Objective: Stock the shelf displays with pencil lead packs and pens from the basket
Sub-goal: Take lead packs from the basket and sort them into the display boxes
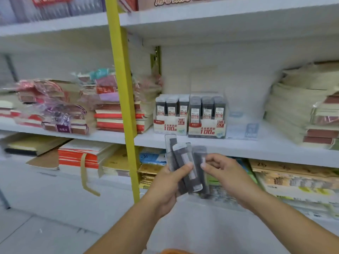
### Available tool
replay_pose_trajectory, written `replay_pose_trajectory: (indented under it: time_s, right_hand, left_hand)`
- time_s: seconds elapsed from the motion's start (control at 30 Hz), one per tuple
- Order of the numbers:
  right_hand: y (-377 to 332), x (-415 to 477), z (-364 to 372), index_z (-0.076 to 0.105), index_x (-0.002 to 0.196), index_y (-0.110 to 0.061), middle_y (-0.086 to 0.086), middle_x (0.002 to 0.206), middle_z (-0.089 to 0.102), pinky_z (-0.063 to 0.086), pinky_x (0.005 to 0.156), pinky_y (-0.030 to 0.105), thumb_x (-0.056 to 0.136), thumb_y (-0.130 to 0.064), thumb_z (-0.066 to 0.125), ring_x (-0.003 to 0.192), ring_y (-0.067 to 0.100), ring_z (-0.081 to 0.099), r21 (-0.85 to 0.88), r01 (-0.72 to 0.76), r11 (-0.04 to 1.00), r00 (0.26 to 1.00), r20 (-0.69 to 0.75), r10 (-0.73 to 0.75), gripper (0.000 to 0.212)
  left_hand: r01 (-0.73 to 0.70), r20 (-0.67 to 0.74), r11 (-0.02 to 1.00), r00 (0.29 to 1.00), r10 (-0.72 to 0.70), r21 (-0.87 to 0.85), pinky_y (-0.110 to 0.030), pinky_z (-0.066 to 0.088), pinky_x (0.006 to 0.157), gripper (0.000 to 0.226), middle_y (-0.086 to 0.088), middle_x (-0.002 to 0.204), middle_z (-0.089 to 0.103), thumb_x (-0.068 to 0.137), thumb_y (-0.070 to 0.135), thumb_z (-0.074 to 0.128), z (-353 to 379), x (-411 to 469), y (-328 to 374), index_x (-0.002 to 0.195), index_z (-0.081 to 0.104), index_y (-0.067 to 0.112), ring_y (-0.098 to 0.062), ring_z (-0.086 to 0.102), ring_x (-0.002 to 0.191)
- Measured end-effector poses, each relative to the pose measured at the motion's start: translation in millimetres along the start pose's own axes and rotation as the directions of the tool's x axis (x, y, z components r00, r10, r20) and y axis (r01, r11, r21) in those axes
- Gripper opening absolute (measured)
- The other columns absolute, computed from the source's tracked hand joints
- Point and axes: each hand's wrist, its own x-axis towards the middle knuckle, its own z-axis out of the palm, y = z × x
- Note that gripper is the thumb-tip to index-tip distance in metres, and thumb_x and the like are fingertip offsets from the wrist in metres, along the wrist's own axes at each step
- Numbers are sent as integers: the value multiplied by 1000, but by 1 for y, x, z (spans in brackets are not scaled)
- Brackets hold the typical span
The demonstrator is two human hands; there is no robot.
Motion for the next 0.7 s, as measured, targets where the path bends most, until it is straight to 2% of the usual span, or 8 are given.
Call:
replay_pose_trajectory:
  time_s: [0.07, 0.17, 0.23, 0.33, 0.4, 0.47, 0.6, 0.7]
  right_hand:
    - [-17, 10, -11, 58, 101, -51, -18, 81, 73, 45, 67, 16, 95, -24, 61, 70, -5, 65, -47, 58, 997, 998, -14, -59, 28]
    - [-23, 19, -18, 47, 100, -66, -4, 78, 70, 46, 65, 26, 98, -19, 55, 62, 5, 59, -14, 103, 995, 995, 19, -102, 48]
    - [-16, 22, -18, 52, 106, -58, -13, 85, 70, 48, 67, 28, 96, -26, 58, 67, 4, 61, 31, 103, 994, 994, 17, -104, 34]
    - [-9, 28, -20, 61, 108, -46, -19, 99, 70, 50, 80, 31, 97, -35, 52, 84, 10, 67, 52, 82, 995, 997, -7, -82, 17]
    - [-12, 31, -24, 62, 112, -46, -16, 112, 70, 45, 93, 34, 102, -30, 44, 100, 12, 67, 88, 67, 994, 998, 12, -69, 26]
    - [-15, 34, -29, 53, 124, -41, -6, 112, 73, 42, 99, 39, 103, -23, 42, 109, 16, 65, 154, 62, 986, 997, 28, -67, 30]
    - [-16, 36, -36, 53, 123, -32, 2, 103, 75, 57, 82, 38, 98, -11, 54, 97, 22, 71, 184, 99, 978, 994, -54, -90, 33]
    - [-17, 37, -33, 60, 120, -27, 5, 96, 75, 60, 73, 36, 95, -9, 57, 89, 25, 73, 225, 121, 967, 988, -123, -95, 31]
  left_hand:
    - [-38, 10, 999, 999, 38, 7, -39, 60, 82, 46, -7, 117, 75, 76, 29, 77, 5, 4, 14, 120, 69, 22, -26, 71, 109]
    - [-74, -7, 996, 997, 74, 40, -32, 61, 74, 33, -6, 113, 77, 86, 27, 72, 10, 11, 20, 118, 70, 22, -22, 74, 103]
    - [-83, -46, 993, 995, 87, 81, -36, 62, 76, 29, -3, 110, 78, 93, 22, 68, 14, 17, 21, 122, 65, 23, -21, 75, 101]
    - [-70, -72, 986, 994, 82, 150, -48, 58, 93, 28, 0, 109, 78, 95, 23, 67, 20, 22, 20, 123, 64, 26, -21, 74, 103]
    - [-64, -99, 986, 992, 80, 153, -46, 59, 92, 30, 2, 111, 77, 94, 24, 69, 20, 21, 21, 123, 64, 28, -20, 73, 104]
    - [-73, -147, 985, 984, 96, 156, -43, 61, 88, 31, 4, 114, 76, 93, 25, 70, 14, 23, 23, 123, 63, 32, -21, 72, 104]
    - [-57, -115, 990, 991, 73, 131, -38, 62, 77, 28, 3, 107, 78, 93, 27, 69, 6, 26, 24, 121, 66, 28, -23, 72, 103]
    - [-35, -89, 993, 995, 45, 114, -34, 61, 70, 26, 3, 106, 78, 92, 29, 70, 6, 27, 22, 117, 67, 32, -23, 73, 101]
